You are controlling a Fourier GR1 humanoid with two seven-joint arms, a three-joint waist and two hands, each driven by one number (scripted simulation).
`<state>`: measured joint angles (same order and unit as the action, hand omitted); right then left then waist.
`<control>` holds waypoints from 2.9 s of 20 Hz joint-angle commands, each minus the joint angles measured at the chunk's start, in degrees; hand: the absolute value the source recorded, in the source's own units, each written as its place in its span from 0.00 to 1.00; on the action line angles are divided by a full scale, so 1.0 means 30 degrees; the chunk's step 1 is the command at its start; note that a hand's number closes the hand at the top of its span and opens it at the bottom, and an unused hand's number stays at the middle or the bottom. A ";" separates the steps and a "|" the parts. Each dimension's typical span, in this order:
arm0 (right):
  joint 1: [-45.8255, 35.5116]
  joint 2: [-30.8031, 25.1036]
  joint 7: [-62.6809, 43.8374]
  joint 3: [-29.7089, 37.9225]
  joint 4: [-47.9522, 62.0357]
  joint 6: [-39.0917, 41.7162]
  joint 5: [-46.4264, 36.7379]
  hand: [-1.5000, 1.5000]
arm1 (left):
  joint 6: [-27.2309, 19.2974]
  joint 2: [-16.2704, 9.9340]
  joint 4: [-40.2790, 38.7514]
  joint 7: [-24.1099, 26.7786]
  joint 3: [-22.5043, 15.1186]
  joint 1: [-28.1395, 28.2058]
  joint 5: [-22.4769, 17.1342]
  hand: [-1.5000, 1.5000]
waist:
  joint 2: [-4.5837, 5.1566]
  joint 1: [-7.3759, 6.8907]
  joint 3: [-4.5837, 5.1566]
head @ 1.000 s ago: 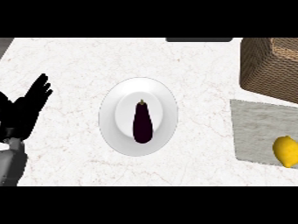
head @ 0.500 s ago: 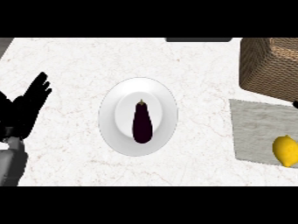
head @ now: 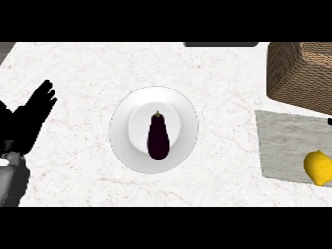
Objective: Pick the lemon from the placemat and place it in the basket
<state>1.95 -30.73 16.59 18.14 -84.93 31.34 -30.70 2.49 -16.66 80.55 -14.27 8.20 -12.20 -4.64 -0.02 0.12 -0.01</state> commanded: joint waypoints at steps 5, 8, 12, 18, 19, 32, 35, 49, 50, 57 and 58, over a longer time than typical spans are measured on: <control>0.0334 0.0940 0.0023 -0.0497 -0.0465 -0.0834 -0.1796 0.00 | -0.0124 0.0290 0.0024 -0.0021 0.0360 -0.0175 0.0514 0.50 | 0.0002 0.0001 0.0004; 0.0615 0.1983 -0.1020 -0.1150 -0.1193 -0.1432 -0.2509 0.00 | 0.0766 0.0050 0.0300 0.0121 0.0699 0.0335 -0.0128 0.50 | -0.0005 -0.0004 0.0007; -0.0004 0.1373 0.0278 -0.0854 0.0955 -0.2287 -0.3539 0.00 | 0.0865 0.0393 -0.0004 0.1238 0.0679 0.1110 0.0279 0.50 | 0.0009 -0.0052 0.0004; 0.0417 0.0839 0.1605 -0.2552 0.1360 -0.3043 -0.5788 1.00 | 0.0314 0.0633 0.0426 -0.0257 0.0462 -0.0047 0.0497 0.50 | 0.0009 -0.0040 -0.0001; -0.0345 0.1480 0.0939 -0.3047 0.1401 -0.3096 -0.6016 1.00 | -0.0742 0.1378 0.0546 -0.0455 -0.0188 -0.0243 0.1381 0.50 | 0.0011 -0.0049 0.0000; 0.0850 0.8001 -0.5127 -0.8225 -0.4676 -0.3137 -0.9077 1.00 | 0.0128 0.0894 -0.0231 -0.0124 0.0508 -0.0547 0.0968 0.50 | -0.0119 -0.0012 0.0046; 0.0721 1.0055 -0.8054 -1.1217 -0.5478 -0.3301 -1.0128 1.00 | 0.0480 0.0676 -0.1284 0.0683 0.0826 -0.0610 0.0847 0.50 | -0.0018 -0.0012 0.0036; 0.2532 1.0235 -1.1621 -1.6391 -1.3123 -0.9734 -0.4877 1.00 | 0.0579 0.0788 0.0078 0.0082 0.0773 0.0112 0.0620 0.50 | -0.0087 0.0075 0.0004; 0.2740 1.0237 -1.2670 -1.6089 -1.5009 -0.8961 -0.5088 1.00 | 0.0314 0.0794 -0.0212 0.0242 0.0818 -0.0220 0.0828 0.50 | -0.0093 0.0212 0.0014; -0.2451 1.0242 -1.9147 -1.2737 -1.8146 -0.5688 -0.4955 1.00 | 0.0819 0.0740 -0.0663 0.0603 0.0732 0.0110 0.0823 0.50 | 0.0020 -0.0019 0.0026; -0.3209 1.0242 -2.0629 -1.4001 -1.8156 -0.6473 -0.5721 1.00 | 0.0231 0.1112 0.0340 -0.0209 0.0475 0.0071 0.0973 0.50 | -0.0026 -0.0058 0.0023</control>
<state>-1.63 0.01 -35.57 -25.42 -132.56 9.44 -46.46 4.08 -14.18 80.43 -13.81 10.21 -12.11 -2.15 -0.12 0.08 0.06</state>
